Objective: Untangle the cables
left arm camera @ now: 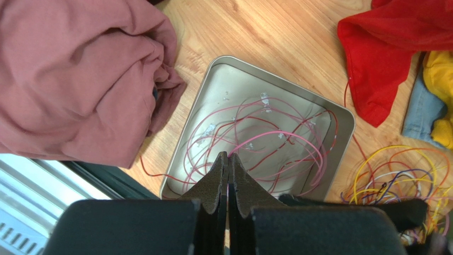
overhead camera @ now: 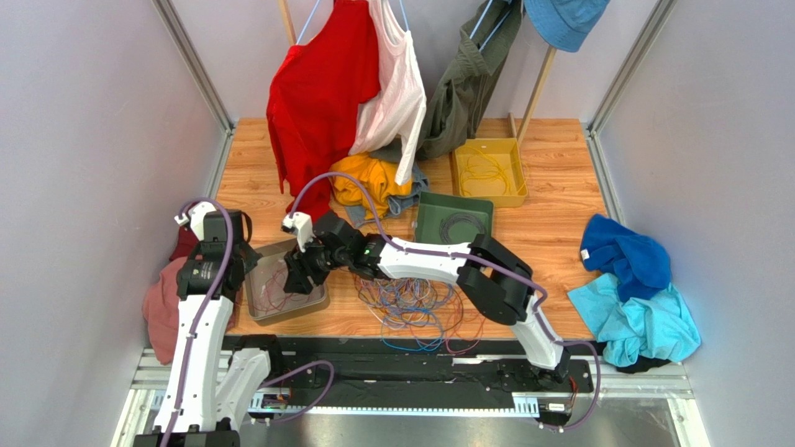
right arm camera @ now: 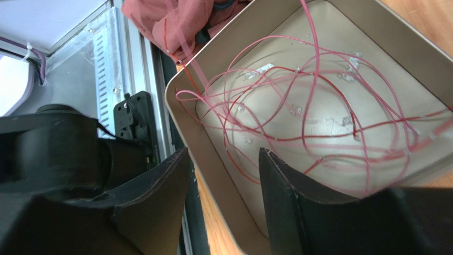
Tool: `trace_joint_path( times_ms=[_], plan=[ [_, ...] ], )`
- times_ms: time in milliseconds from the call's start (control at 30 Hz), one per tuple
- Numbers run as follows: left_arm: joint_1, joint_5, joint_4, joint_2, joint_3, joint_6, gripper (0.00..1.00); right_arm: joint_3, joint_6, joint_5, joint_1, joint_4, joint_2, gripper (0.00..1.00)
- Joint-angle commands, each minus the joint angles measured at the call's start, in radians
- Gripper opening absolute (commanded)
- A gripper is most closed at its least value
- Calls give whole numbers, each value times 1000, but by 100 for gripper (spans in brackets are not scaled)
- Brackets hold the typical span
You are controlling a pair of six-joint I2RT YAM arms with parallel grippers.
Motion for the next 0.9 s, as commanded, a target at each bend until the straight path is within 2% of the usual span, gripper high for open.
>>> trace_joint_path(
  times_ms=[0,267,400,667,700,733,800,867],
  plan=[
    [68,79,65,11,6,-9,0,-57,-30,41,7,50,-142,57],
    [145,70,57,1,9,30,0,-108,-48,90,7,36,-214,59],
    [188,79,76,11,-39,44,0,-172,-35,134,7,60,-279,59],
    [193,202,109,76,-63,-12,0,-379,13,237,12,108,-547,57],
    [191,263,140,80,-77,-31,3,-416,16,248,13,110,-576,57],
    [193,297,161,90,-112,-42,12,-430,14,259,21,105,-628,57],
    [193,367,221,94,-152,-77,24,-467,11,273,25,94,-677,57],
    [193,368,247,96,-203,-97,38,-479,-1,294,38,75,-740,57]
  ],
)
